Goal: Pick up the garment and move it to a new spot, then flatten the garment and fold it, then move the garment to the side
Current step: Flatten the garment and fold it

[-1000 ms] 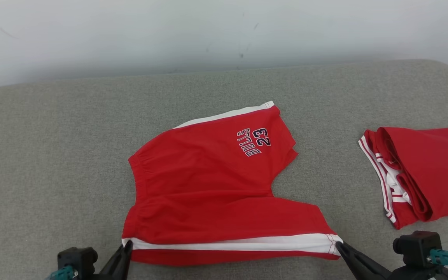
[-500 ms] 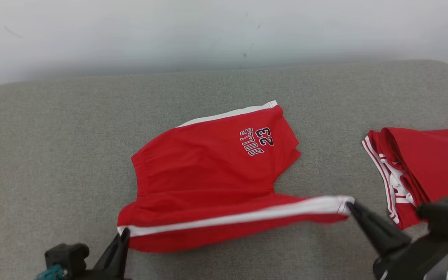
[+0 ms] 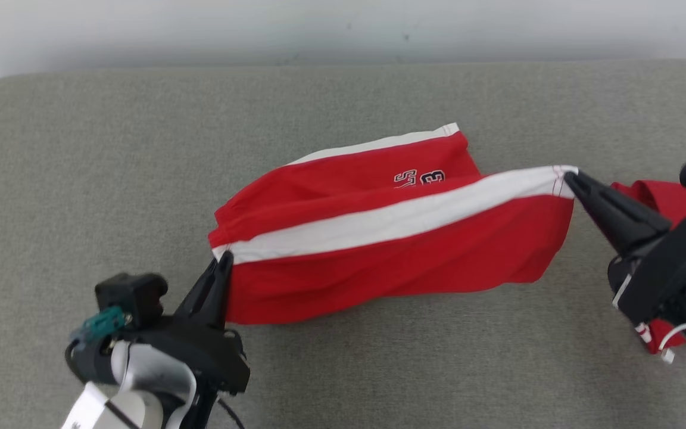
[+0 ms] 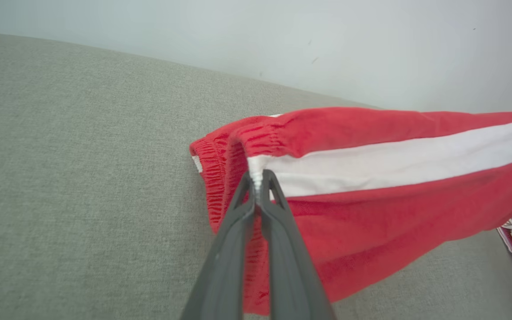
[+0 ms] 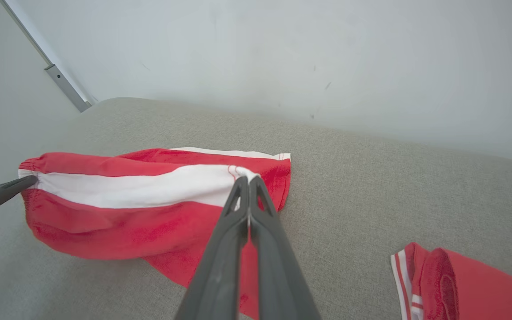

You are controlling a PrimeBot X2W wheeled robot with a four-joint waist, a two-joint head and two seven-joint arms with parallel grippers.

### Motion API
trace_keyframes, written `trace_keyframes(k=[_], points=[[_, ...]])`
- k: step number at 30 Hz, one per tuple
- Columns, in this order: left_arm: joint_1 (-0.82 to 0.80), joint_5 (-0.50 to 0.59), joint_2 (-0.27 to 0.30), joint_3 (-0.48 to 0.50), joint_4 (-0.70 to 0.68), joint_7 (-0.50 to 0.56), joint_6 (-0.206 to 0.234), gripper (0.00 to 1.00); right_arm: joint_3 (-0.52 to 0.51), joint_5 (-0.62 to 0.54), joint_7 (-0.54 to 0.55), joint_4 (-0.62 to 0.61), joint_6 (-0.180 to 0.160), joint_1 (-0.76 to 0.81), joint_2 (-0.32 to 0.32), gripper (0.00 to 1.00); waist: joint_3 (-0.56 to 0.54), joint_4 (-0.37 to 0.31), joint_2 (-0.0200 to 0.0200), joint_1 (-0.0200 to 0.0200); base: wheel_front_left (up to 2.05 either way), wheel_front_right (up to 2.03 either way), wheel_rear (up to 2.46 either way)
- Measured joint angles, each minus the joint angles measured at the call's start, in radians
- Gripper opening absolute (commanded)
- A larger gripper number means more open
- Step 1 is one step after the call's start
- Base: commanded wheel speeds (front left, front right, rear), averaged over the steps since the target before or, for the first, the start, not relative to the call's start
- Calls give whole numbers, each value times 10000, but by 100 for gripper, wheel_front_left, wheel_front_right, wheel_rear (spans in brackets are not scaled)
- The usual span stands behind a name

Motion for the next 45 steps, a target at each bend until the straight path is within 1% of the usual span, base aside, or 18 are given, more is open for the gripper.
trace_keyframes(k=[5, 11, 19, 26, 30, 32, 37, 38, 39, 40, 41, 42, 43, 45], points=[[-949, 69, -244, -75, 385, 176, 38, 0, 157, 96, 267, 775, 169, -1139, -52, 0, 396, 336, 0, 0, 0, 0, 0], [-2150, 144, -477, -79, 984, 194, 73, 0, 232, 163, 433, 1705, 282, -2242, -77, 0, 859, 788, 0, 0, 0, 0, 0], [-3126, 236, -662, -314, 1979, 278, 75, 0, 424, -4, 408, 3066, 426, -3452, -98, 0, 1442, 1237, 1, 1, 0, 0, 0], [-3915, 387, -817, -612, 2708, 171, 75, 0, 667, -370, 125, 3944, 485, -4040, -105, 0, 1809, 1514, 1, 0, 0, 0, 0], [-4321, 466, -871, -681, 3114, 2, 77, 0, 825, -593, -199, 4454, 514, -4591, 33, 0, 1965, 1624, 1, 0, 0, 0, 0], [-4472, 466, -886, -738, 3256, -69, 81, 0, 876, -696, -337, 4556, 520, -4738, 63, 0, 2029, 1660, 0, -1, 0, 0, 0], [-4773, 464, -924, -871, 3705, -278, 86, 0, 1057, -945, -711, 5254, 535, -5075, 240, 0, 2136, 1726, 1, 0, 0, 0, 0], [-4785, 464, -922, -911, 3783, -336, 86, 1, 1078, -995, -790, 5384, 558, -5094, 267, 0, 2144, 1732, 0, -1, 0, 0, 0], [-4807, 464, -918, -980, 3885, -355, 86, 4, 1110, -1022, -855, 5488, 558, -5098, 288, 0, 2150, 1736, 0, -1, 0, 0, 0], [-4836, 464, -926, -1032, 3979, -370, 86, 11, 1137, -1057, -920, 5593, 558, -5103, 311, 0, 2155, 1740, 0, -1, 0, 0, 0], [-4881, 462, -936, -1068, 4046, -414, 86, 29, 1160, -1095, -1005, 5712, 560, -5113, 330, 18, 2159, 1743, 0, -2, 0, 0, 0], [-4937, 462, -938, -1097, 4102, -449, 86, 44, 1187, -1099, -1099, 5783, 560, -5118, 357, 100, 2161, 1744, 0, -1, 0, 0, 0], [-4965, 456, -938, -1112, 4157, -466, 84, 100, 1206, -1112, -1210, 5841, 560, -5145, 405, 100, 2163, 1745, 0, -2, 0, 0, 0], [-4968, 431, -936, -1152, 4297, -616, 84, 100, 1235, -1198, -1413, 6009, 596, -5311, 506, 100, 2164, 1747, 0, -2, 0, 0, 0]])
